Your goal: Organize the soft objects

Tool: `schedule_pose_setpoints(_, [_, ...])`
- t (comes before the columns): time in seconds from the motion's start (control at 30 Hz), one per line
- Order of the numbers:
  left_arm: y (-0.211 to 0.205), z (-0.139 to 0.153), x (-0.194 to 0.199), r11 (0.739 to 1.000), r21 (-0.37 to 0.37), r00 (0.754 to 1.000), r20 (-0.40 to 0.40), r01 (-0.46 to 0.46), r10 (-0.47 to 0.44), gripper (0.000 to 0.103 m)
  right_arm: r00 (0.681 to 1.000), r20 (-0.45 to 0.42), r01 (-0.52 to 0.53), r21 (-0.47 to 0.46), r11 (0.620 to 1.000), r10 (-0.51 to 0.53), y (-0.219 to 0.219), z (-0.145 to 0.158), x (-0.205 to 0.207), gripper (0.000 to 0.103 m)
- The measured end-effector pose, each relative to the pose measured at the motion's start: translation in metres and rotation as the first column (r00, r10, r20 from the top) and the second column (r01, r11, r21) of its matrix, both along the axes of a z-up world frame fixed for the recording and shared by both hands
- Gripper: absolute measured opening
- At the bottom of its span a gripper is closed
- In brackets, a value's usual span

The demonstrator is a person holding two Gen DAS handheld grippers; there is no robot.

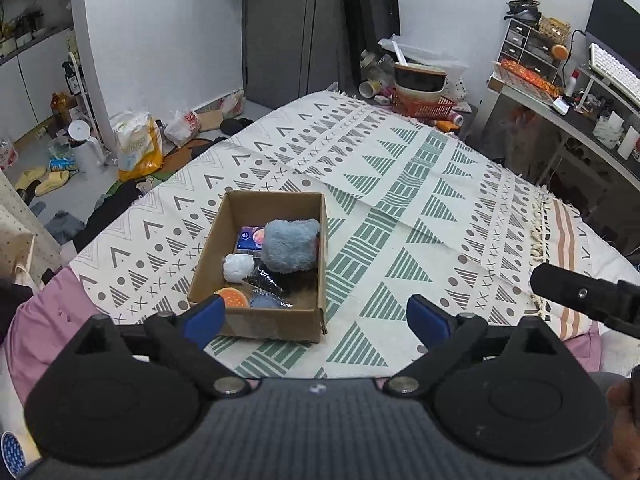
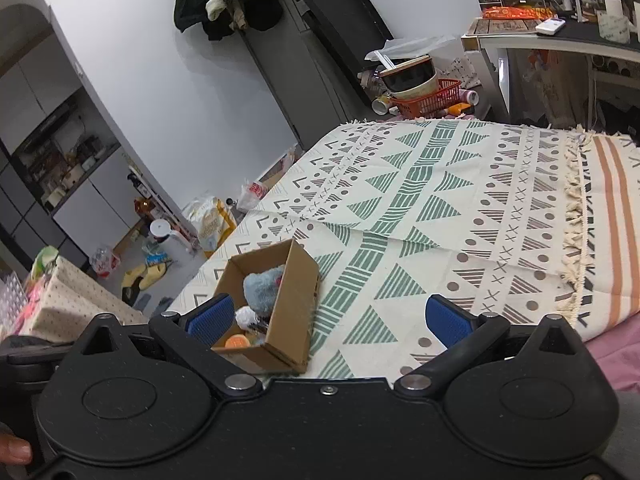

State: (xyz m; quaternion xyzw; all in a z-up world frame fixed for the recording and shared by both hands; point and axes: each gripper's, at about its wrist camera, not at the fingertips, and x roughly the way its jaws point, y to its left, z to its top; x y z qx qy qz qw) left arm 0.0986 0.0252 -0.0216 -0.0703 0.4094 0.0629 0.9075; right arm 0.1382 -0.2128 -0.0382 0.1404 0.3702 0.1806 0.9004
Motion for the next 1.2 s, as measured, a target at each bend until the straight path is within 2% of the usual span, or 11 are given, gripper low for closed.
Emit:
schedule_pose_setpoints(0.13, [-0.005, 0.007, -0.012, 1.0, -0.004, 1.0, 0.013, 0.002, -0.002, 0.102, 1.0, 0.01, -0.018, -0.037, 0.999, 0.018, 0.0, 0.006, -0.01, 0.103])
schedule_pose_setpoints(0.4, [-0.007, 0.017, -0.033, 1.0, -0.022, 1.0, 0.025, -0.001, 0.001, 0.102, 0.998, 0.051, -0.022, -0.122, 0.992, 0.029, 0.006, 0.02, -0.031, 0.103])
schedule_pose_setpoints(1.2, [0.007, 0.036, -0.084, 1.0, -0.023, 0.997, 0.07, 0.012, -0.011, 0.102, 0.994, 0.091, -0.04, -0.253, 0.967, 0.065, 0.014, 0.04, -0.083, 0.103])
